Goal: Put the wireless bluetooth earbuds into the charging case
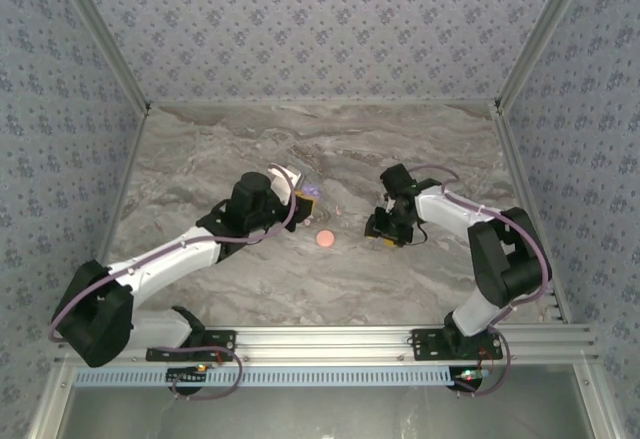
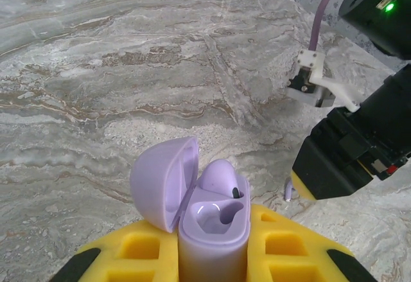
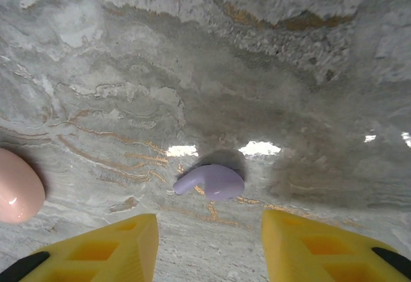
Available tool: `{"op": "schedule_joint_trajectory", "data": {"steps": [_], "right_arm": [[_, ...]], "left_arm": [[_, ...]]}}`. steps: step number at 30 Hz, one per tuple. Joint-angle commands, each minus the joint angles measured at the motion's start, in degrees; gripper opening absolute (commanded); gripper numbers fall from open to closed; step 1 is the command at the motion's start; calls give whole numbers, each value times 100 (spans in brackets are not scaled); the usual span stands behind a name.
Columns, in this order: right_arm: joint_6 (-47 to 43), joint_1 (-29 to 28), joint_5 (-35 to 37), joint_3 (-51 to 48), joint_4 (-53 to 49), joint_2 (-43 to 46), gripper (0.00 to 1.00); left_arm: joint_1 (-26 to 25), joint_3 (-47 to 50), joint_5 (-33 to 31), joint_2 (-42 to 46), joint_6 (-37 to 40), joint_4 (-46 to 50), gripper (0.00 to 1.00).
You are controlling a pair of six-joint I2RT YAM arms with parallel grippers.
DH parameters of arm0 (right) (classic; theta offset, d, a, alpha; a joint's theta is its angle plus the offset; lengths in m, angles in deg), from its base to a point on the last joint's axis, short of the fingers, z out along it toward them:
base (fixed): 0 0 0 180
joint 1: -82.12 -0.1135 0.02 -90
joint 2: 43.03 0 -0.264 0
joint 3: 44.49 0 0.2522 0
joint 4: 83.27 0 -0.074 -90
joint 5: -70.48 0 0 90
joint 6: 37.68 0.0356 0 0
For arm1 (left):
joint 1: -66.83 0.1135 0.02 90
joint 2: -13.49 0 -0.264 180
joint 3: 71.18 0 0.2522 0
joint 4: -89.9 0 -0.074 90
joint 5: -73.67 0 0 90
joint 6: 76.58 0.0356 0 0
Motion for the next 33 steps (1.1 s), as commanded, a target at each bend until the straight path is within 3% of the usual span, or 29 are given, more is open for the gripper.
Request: {"op": "schedule_joint_trajectory", "data": {"steps": [1,18,33], "right_arm": [[246,-53,28,59,-6,-183,47],[-84,-264,447,916,-295,-915,41],[-1079,-645,1052,1876,-1102,-1356,39]], "left_arm": [[36,40,-53,184,108,-156,11],[40,193,-218,513,118,-59,11],[46,298,-325,635,74,-107,11]]}}
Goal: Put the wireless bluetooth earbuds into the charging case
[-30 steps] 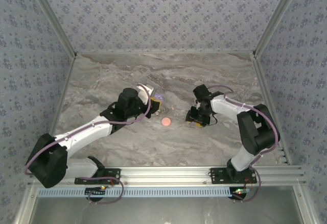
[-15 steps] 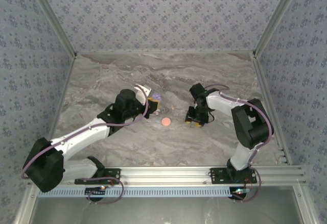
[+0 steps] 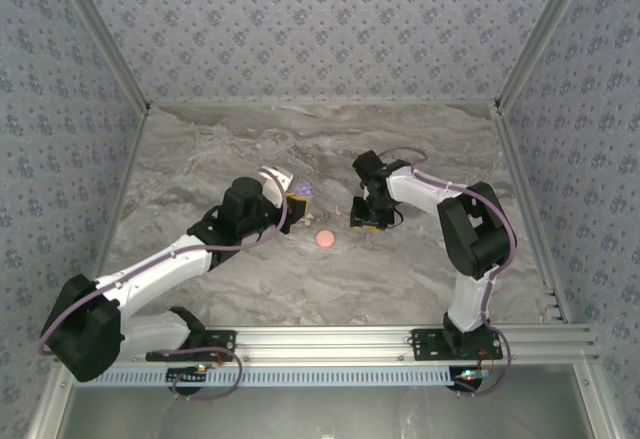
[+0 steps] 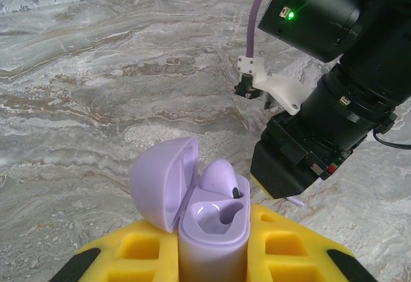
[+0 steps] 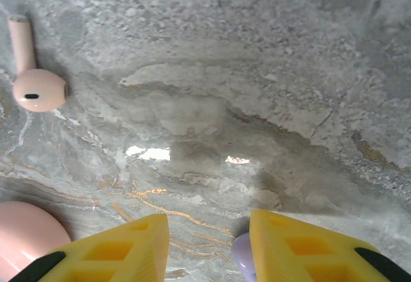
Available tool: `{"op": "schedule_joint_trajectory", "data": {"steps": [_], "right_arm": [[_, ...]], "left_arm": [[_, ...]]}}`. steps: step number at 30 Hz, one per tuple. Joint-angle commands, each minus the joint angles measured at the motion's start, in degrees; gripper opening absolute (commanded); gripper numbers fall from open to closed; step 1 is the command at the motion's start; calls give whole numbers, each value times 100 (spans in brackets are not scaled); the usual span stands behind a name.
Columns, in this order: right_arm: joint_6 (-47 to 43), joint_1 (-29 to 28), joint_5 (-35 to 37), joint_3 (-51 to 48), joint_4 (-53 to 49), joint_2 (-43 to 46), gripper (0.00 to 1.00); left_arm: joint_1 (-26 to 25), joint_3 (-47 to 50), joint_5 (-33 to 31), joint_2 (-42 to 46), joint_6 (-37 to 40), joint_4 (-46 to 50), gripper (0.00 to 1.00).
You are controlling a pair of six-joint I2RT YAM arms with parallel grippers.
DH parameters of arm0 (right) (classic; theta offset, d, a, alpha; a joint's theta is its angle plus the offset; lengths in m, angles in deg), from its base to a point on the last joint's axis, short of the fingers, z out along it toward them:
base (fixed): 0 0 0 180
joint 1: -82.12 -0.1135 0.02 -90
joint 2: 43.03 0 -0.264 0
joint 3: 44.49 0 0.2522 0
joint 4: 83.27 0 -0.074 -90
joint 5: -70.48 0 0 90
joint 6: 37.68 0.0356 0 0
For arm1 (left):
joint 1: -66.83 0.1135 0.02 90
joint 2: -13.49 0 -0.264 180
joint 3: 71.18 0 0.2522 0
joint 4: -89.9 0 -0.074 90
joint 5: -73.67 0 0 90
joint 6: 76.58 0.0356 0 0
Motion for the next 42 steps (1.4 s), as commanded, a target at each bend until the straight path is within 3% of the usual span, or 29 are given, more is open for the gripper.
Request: {"op": "schedule_joint_trajectory", "data": {"steps": [1,12,42], "right_arm": [[-398,-118,489,241,-555,-15,39],[-1089,-213,627,502,-1055,-166,38],[-1122,-274,639,562,-1160,-653,34]], "left_arm": [[40,16,-43,147,31,-107,11],[35,43,-38,135,-3,-107,11],[40,5,-69,113,-7,-28,11]]}}
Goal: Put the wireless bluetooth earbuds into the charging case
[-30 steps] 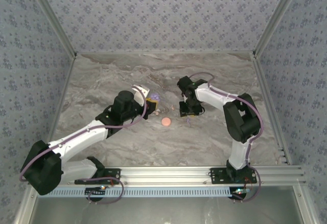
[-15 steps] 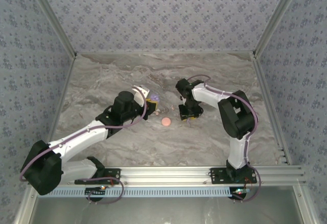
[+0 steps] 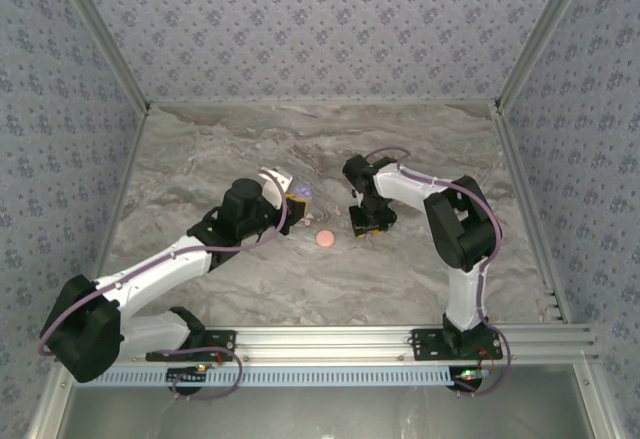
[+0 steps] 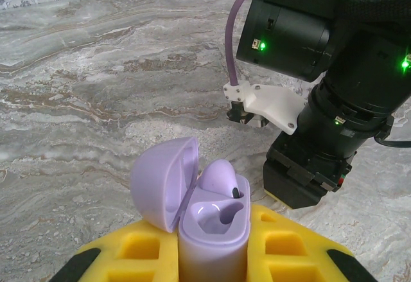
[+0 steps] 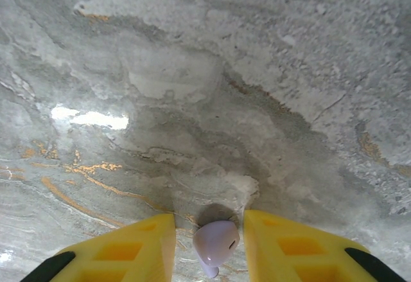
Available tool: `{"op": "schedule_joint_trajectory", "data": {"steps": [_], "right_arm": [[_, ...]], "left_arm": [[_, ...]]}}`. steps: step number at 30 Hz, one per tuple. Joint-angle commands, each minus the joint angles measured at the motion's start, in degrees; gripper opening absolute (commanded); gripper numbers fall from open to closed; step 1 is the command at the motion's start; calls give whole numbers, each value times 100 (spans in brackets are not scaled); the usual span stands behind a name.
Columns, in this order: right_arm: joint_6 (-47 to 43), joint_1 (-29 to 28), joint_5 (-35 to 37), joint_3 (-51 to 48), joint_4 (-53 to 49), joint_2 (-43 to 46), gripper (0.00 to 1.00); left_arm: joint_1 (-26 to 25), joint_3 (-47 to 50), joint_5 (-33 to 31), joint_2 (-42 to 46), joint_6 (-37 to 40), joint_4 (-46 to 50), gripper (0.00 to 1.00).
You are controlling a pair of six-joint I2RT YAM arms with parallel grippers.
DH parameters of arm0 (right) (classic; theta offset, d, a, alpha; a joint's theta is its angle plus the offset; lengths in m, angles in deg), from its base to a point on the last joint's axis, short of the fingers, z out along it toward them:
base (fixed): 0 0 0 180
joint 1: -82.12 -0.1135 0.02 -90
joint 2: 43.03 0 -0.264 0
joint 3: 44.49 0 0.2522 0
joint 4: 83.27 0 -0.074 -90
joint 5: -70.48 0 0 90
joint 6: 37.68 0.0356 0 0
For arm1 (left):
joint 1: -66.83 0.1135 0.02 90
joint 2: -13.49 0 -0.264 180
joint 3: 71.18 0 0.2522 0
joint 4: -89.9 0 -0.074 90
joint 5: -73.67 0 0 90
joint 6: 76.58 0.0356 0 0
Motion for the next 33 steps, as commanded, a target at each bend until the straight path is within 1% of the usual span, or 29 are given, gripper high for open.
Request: {"op": "schedule_joint_trajectory", "data": {"steps": [1,4,18,27,33], "right_arm": [[-80,-50,106,75,-230,-155,33],[-78,-62,123,73,-252,-209,32],[-174,-176,199,21,-358,-304,32],[-89,-238,316,-31,-399,-350,25],[139,-54,139,-238,-155,-173,22]], "left_arm": [[36,-59,-52,87,-5,-30,12],[36,-65,-51,85,-11,-30,12],[37,-72,-62,76,-12,14,12],[37,-55,-72,75,-41,22,11],[37,-57,-30,0,-70,3,11]]}}
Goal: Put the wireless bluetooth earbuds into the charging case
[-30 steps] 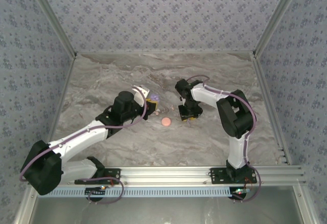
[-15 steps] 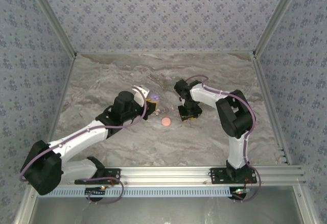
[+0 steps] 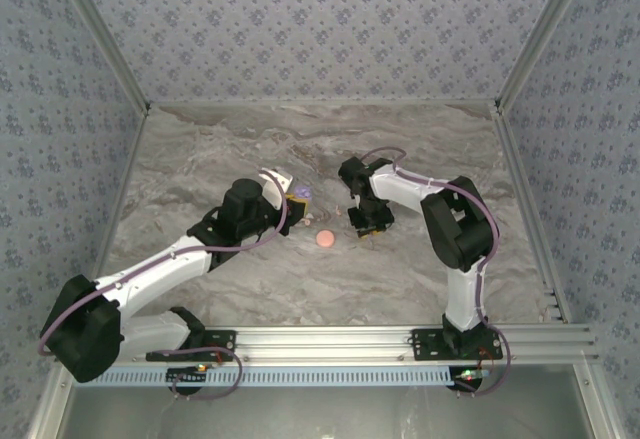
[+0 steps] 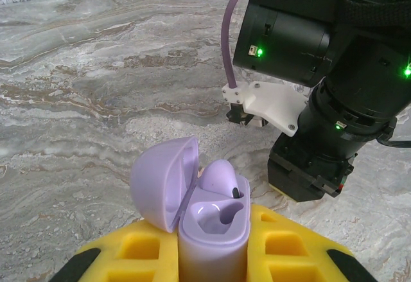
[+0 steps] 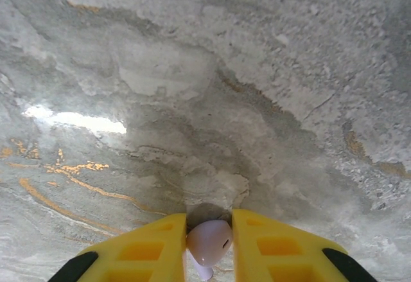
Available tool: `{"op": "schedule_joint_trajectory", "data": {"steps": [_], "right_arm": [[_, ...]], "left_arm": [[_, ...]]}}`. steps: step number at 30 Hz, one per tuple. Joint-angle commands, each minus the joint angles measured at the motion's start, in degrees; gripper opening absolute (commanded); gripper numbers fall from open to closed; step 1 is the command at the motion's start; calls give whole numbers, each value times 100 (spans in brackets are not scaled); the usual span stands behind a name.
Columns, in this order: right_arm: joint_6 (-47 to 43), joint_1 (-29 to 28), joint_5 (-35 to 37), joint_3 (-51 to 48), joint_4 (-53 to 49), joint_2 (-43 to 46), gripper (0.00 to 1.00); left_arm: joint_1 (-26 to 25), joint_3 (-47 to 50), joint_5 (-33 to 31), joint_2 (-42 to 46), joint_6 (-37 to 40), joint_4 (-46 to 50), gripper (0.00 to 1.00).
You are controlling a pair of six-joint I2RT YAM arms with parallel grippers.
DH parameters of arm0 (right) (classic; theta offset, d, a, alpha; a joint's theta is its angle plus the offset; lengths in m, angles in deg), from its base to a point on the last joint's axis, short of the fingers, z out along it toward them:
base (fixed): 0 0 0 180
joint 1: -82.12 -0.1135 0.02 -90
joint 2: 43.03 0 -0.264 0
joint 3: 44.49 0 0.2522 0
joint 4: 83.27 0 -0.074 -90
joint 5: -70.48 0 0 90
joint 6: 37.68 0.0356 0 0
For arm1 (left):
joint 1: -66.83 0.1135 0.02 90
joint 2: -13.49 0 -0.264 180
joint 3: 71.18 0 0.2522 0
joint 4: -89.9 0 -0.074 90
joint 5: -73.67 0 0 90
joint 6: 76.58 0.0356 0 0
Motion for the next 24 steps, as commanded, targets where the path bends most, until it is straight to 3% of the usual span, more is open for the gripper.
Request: {"op": "schedule_joint_trajectory", "data": {"steps": [1,10,24], "right_arm": [[198,111,-268,-328,-3,-60,22],[351,625,-886,-1010,808,564,22],[472,1133,-1587,-1938,2255,1532,22]], "left_arm": [[36,-57,-11,-30,-83,-84,12],[-13,140,326,-644,-400,-1137,11],[-495,243,495,-2191,-587,-3137,11]]}}
